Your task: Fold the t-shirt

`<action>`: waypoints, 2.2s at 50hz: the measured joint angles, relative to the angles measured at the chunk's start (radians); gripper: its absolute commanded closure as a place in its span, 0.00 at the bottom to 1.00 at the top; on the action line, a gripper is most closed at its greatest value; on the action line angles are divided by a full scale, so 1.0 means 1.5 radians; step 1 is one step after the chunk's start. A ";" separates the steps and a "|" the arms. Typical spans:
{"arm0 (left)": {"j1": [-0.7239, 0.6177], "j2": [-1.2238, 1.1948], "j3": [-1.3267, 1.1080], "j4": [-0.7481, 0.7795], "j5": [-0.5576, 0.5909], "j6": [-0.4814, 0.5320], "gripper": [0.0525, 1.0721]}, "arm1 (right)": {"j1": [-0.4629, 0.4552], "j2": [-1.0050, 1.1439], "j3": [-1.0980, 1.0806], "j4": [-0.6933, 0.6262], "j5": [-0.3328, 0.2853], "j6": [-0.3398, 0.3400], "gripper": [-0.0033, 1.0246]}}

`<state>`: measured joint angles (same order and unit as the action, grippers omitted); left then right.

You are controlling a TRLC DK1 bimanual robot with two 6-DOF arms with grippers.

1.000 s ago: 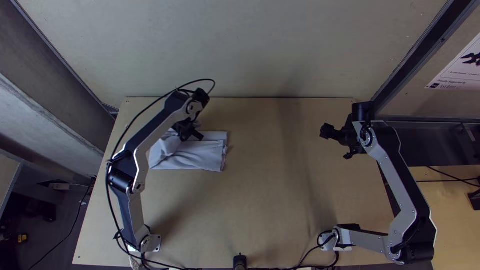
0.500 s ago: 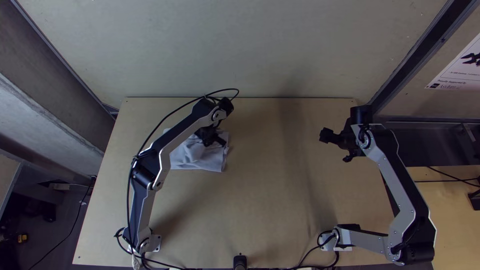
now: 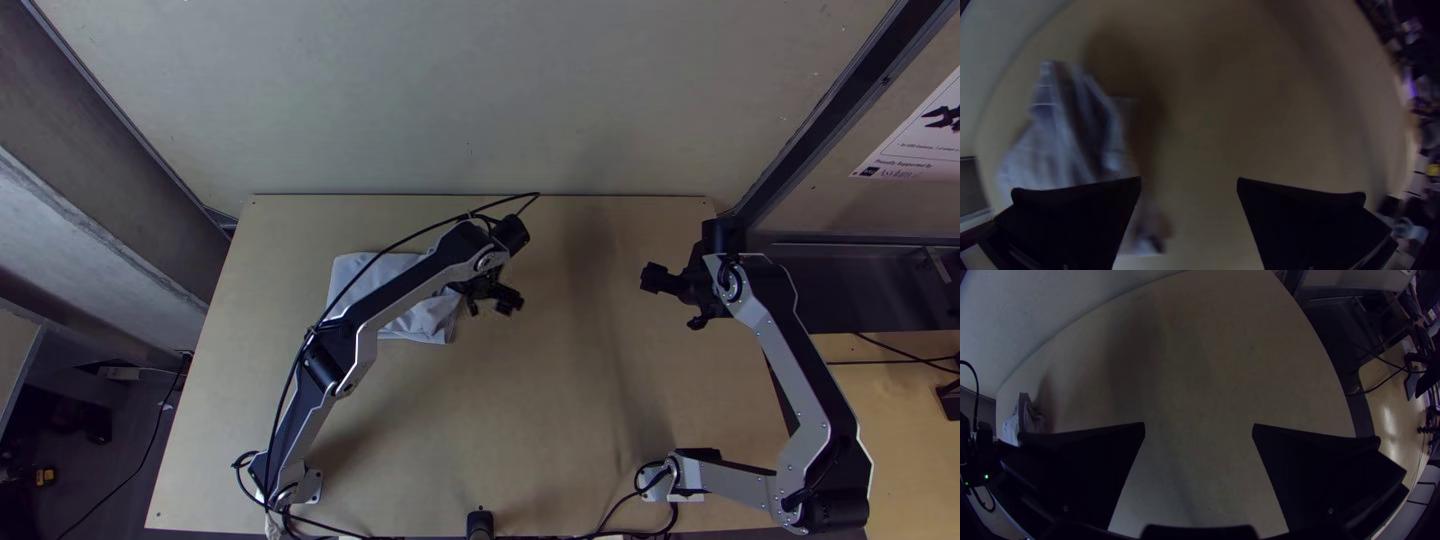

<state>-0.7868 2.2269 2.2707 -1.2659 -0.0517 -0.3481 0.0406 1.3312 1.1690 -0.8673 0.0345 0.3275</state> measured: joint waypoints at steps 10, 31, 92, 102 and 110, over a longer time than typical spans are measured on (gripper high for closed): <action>0.030 -0.027 0.002 0.042 0.100 -0.036 0.04 | -0.004 -0.011 -0.004 0.001 0.000 -0.013 0.04; 0.158 -0.150 0.001 0.043 0.117 -0.011 0.04 | -0.012 -0.012 0.014 0.012 0.000 -0.035 0.04; 0.625 -0.978 -0.756 0.700 0.092 0.303 0.04 | -0.036 -0.409 0.108 0.307 0.000 -0.260 0.04; 0.626 -1.142 -0.948 0.784 0.092 0.305 0.04 | -0.036 -0.536 -0.040 0.346 0.000 -0.277 0.04; 0.626 -1.259 -1.058 0.799 0.084 0.305 0.04 | -0.033 -0.644 -0.164 0.380 0.000 -0.277 0.04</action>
<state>0.1528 0.3386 0.6834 -0.0673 0.0738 0.1097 -0.0082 0.3649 0.9234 -0.2966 0.0345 -0.0875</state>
